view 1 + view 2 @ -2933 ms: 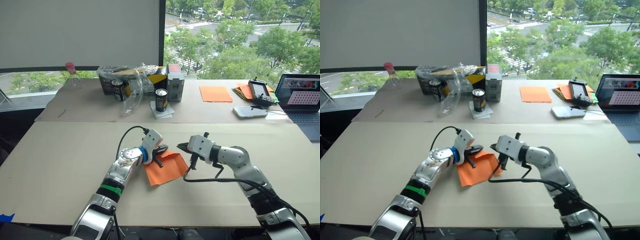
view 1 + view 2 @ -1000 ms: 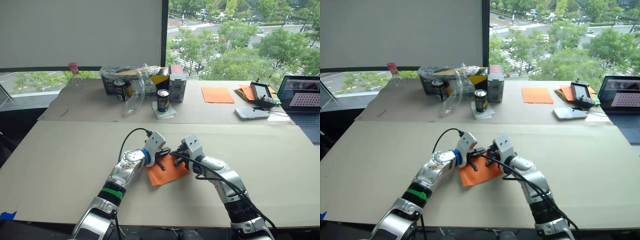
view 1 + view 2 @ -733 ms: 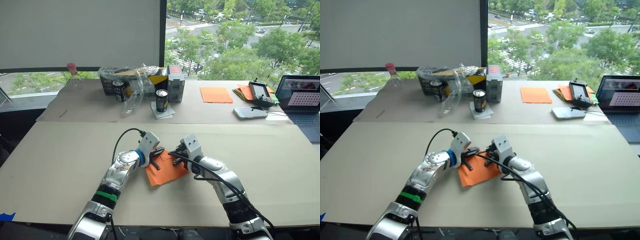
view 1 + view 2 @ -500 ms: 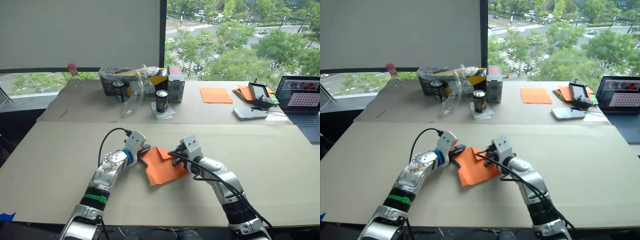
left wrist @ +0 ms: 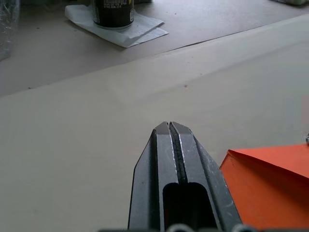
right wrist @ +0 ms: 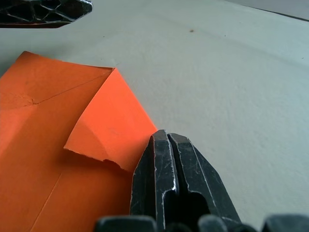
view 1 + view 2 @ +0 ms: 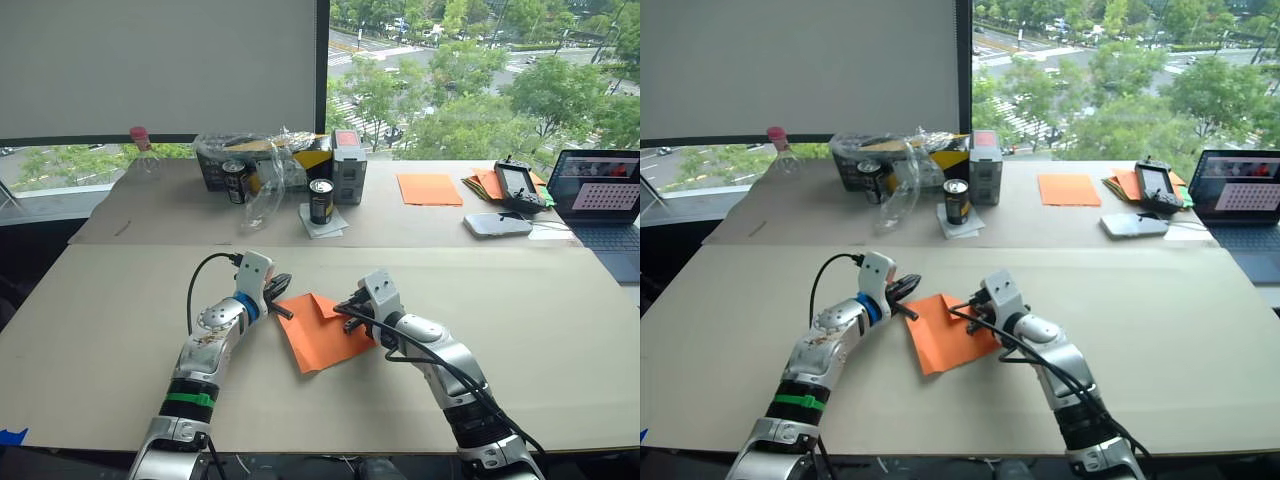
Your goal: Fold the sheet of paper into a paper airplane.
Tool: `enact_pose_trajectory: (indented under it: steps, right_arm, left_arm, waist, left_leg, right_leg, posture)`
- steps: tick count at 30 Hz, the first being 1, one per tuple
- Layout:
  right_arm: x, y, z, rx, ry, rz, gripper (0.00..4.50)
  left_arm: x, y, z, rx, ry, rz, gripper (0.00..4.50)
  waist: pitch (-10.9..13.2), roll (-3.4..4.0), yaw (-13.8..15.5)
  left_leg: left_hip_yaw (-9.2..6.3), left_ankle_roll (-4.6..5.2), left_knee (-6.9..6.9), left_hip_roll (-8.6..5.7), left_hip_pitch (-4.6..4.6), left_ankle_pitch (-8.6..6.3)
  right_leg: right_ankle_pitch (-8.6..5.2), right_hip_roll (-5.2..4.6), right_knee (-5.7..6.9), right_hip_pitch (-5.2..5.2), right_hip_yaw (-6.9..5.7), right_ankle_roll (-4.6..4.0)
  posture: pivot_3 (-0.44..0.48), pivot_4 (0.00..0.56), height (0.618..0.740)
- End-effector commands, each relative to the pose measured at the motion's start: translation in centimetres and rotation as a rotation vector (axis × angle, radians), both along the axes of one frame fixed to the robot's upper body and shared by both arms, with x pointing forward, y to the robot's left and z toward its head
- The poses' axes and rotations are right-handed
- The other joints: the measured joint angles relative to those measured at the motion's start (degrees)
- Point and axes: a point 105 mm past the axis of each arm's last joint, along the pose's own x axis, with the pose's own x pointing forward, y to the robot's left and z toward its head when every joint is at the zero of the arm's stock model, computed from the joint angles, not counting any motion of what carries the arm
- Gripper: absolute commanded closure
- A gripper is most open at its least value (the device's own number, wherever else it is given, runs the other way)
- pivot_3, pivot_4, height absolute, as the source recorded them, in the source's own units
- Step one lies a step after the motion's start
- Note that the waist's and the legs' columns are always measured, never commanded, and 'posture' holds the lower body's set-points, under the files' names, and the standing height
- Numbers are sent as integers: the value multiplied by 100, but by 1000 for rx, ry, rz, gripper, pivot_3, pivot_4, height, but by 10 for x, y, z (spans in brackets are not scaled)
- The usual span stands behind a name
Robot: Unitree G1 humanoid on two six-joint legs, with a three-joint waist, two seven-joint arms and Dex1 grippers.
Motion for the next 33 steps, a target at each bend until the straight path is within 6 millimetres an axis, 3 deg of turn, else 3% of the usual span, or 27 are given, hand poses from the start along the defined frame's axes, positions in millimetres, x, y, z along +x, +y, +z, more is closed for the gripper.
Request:
enact_pose_trajectory:
  steps: [1, 5, 8, 12, 15, 19, 21, 24, 33]
  right_arm:
    - [-4, 4, 6, -1, -7, 58, 4467]
    - [-6, 8, 16, -66, -65, 154, 4467]
    - [-5, 7, 13, -100, -74, 170, 4467]
    - [-4, 10, 7, -98, -58, 178, 4500]
    - [-6, 14, 4, -94, -53, 188, 4500]
    - [-6, 16, 3, -94, -53, 188, 4500]
    - [-6, 17, 1, -93, -50, 188, 4500]
    - [-8, 17, 0, -93, -49, 186, 4500]
    - [-10, 15, -3, -99, -46, 176, 4500]
  left_arm:
    - [-10, 21, 24, -72, -27, -12, 4500]
    - [-20, 56, 32, -190, 137, 33, 4500]
    - [-21, 63, 27, -256, 261, 99, 4500]
    - [-30, 53, 34, -459, 375, 100, 3290]
    - [-37, 41, 28, -581, 521, 119, 2338]
    - [-35, 32, 34, -756, 566, 133, 959]
    - [-35, 21, 36, -821, 602, 100, 959]
    - [-38, 16, 22, -771, 676, 150, 959]
    - [-33, 36, 20, -742, 683, 258, 959]
  waist:
    - [7, 2, 9]
    - [15, -3, 0]
    - [16, -3, 17]
    - [27, -22, 24]
    - [30, -29, 21]
    - [30, -31, 2]
    - [30, -31, 6]
    - [30, -32, 8]
    - [30, -32, 9]
  left_leg:
    - [0, 0, -1, 1, -1, 0]
    - [-1, 0, -1, 2, -21, 0]
    - [-1, 0, -1, 1, -21, 0]
    - [-1, 0, 0, 0, -24, 0]
    - [-4, 0, 0, 1, -24, 0]
    - [-5, -1, 0, 1, -21, 0]
    - [-5, -1, -1, 2, -20, -1]
    - [-4, -2, 0, 0, -20, -1]
    - [-4, -9, -1, 0, -18, -2]
  right_leg:
    - [0, 0, -1, -1, 0, 0]
    - [0, 0, 1, -23, -1, 0]
    - [-1, -1, 1, -23, -1, 2]
    - [0, -3, -4, -22, -1, 1]
    - [1, -3, -1, -23, -3, 0]
    - [1, -1, 3, -24, -3, -1]
    - [1, 0, 3, -23, -3, -1]
    - [1, -1, 0, -21, -3, -2]
    - [2, 0, -1, -21, -2, -2]
  posture:
    - [0, 150, 730]
    - [0, 150, 730]
    - [0, 150, 730]
    - [0, 150, 730]
    - [0, 150, 730]
    - [0, 150, 730]
    - [0, 150, 730]
    - [0, 150, 730]
    - [0, 150, 730]
